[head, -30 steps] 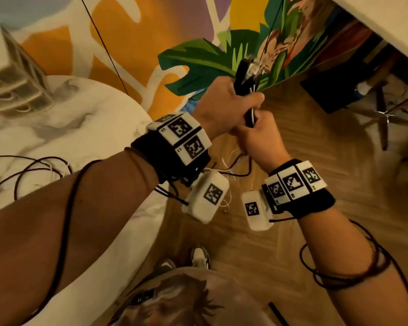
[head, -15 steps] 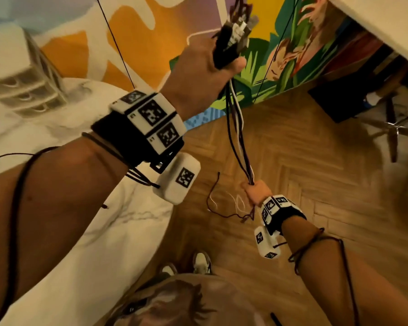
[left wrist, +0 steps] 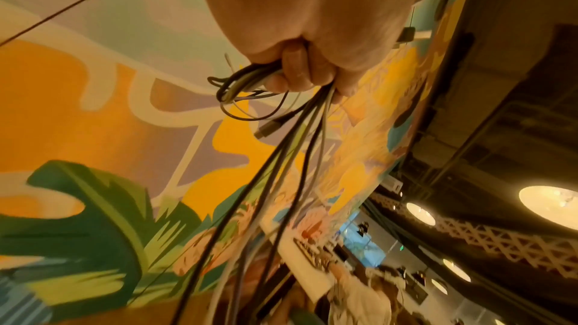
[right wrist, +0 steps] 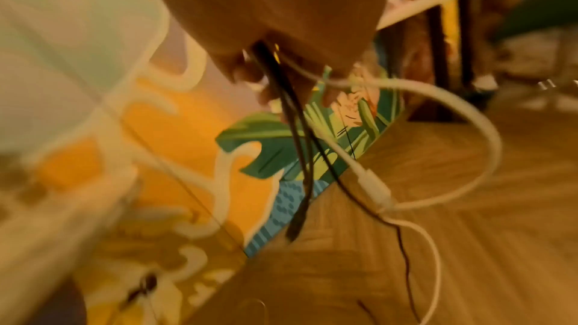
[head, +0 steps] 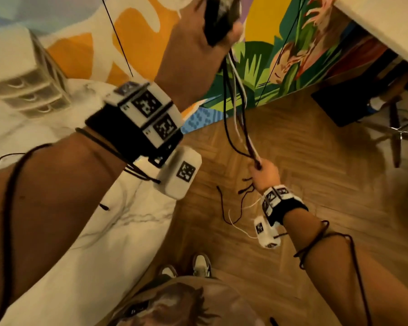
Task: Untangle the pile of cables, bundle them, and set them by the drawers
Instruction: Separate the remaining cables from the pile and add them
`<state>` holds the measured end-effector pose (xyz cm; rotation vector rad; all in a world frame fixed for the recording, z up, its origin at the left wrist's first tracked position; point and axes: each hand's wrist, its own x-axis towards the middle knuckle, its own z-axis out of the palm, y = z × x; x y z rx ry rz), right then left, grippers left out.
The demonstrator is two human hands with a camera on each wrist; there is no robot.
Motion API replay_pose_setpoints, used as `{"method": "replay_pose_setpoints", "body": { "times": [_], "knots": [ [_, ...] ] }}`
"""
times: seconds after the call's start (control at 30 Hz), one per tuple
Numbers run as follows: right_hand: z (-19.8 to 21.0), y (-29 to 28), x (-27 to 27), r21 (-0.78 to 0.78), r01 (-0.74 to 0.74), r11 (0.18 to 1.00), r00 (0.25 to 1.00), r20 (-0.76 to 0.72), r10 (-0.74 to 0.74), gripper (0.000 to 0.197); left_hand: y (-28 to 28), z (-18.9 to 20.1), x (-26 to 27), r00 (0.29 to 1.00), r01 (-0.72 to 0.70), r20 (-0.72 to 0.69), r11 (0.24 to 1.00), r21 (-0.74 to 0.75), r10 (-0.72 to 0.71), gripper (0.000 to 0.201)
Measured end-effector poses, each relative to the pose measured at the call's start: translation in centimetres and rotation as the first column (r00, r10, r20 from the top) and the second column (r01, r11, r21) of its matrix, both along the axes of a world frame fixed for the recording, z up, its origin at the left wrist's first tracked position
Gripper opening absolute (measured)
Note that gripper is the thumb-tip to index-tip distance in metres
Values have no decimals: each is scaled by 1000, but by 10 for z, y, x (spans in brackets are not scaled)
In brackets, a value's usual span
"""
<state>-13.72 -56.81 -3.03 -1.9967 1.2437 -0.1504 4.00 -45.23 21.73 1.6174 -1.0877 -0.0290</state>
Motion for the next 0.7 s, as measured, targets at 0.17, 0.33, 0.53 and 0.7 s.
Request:
{"method": "replay_pose_setpoints", "body": {
  "times": [0.17,0.33,0.53,0.7],
  "knots": [
    [-7,8,-18,82,-294,952,892,-334,304,57,0,-58,-43,958,133,-272,982,135,-93,17],
    [61,11,-1,-7,-356,934,924,150,353,76,-4,-101,-67,931,162,-359,954,254,-62,6],
    [102,28,19,245,-401,883,857,441,267,24,2,-115,-71,963,185,-259,871,456,-69,29],
    [71,24,-2,57,-162,985,950,279,140,31,16,-107,-53,960,84,-277,899,429,42,24]
  ]
}}
